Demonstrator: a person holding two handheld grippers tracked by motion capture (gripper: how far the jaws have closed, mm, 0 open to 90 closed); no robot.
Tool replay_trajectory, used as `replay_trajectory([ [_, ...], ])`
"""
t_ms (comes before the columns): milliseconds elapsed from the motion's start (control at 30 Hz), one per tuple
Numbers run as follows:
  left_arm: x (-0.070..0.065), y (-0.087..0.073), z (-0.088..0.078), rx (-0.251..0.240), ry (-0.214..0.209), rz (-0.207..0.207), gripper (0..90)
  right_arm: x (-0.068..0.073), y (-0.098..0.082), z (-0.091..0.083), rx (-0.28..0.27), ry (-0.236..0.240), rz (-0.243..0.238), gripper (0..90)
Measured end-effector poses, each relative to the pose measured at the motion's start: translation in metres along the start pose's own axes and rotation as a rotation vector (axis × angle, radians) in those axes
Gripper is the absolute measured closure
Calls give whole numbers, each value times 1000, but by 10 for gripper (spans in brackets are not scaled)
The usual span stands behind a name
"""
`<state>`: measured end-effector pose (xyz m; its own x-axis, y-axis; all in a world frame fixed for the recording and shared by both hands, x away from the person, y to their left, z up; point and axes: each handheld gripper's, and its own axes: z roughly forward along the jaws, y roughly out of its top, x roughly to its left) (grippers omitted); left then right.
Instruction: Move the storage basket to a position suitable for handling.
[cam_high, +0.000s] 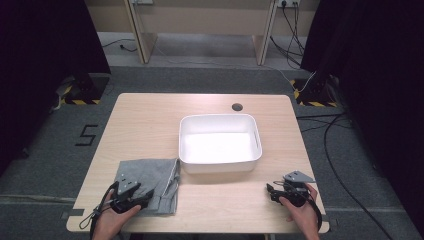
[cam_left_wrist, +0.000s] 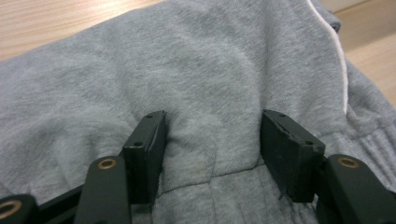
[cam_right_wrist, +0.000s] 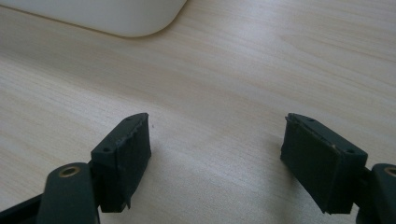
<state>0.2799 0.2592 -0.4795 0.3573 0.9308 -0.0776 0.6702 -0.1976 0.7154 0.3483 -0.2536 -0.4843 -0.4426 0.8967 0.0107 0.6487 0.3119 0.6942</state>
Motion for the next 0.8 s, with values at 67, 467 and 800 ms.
replay_trajectory([
  [67, -3, -3, -3, -2, 2, 1, 412, 0, 0, 0, -1, 0, -2, 245],
  [467, -12, -11, -10, -9, 0, -5, 410, 0, 1, 1, -3, 8, -15, 237],
  [800, -12, -14, -14, -6, -19, -7, 409, 1, 1, 1, -2, 3, -18, 237],
])
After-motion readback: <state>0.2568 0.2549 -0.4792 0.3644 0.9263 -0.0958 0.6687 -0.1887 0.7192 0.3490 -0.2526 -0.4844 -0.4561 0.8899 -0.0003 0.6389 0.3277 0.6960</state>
